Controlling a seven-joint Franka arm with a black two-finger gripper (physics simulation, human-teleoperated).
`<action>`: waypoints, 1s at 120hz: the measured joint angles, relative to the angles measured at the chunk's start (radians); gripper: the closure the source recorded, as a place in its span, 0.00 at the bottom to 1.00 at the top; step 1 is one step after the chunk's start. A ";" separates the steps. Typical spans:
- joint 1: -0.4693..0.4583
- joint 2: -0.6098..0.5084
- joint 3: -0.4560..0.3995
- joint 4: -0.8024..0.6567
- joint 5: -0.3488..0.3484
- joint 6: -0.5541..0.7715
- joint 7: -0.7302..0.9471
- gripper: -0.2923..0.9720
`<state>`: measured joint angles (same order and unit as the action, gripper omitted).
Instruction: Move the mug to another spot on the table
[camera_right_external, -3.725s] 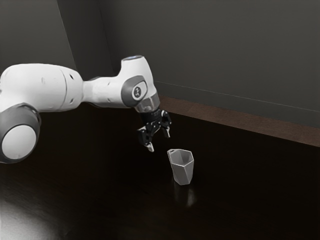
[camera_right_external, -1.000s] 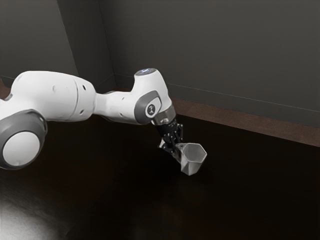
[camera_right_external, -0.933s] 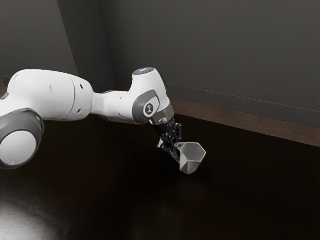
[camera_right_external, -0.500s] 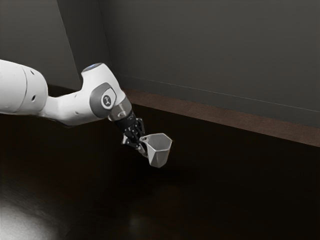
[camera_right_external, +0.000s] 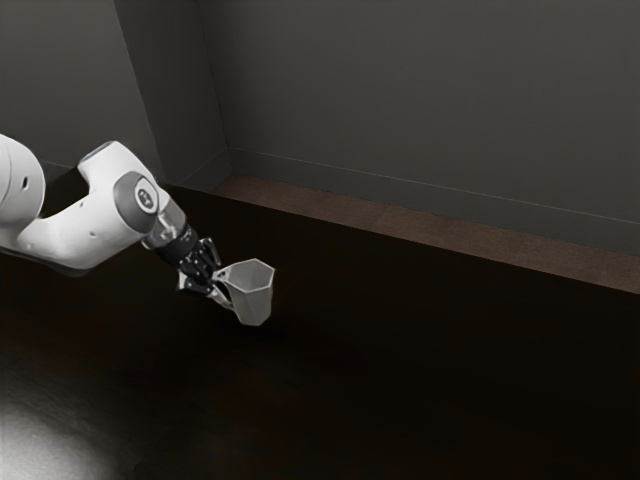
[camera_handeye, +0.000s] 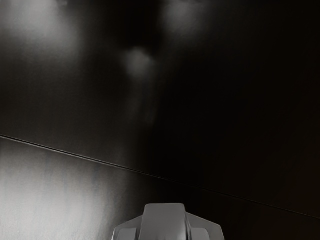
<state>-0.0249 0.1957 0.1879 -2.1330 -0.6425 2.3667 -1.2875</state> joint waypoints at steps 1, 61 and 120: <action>0.002 0.000 0.001 0.000 -0.002 0.000 0.004 0.76; 0.046 0.047 0.015 -0.027 -0.121 0.036 0.226 0.75; 0.050 0.051 0.015 -0.069 -0.179 0.065 0.371 0.39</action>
<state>0.0252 0.2468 0.2025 -2.2021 -0.8215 2.4315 -0.9160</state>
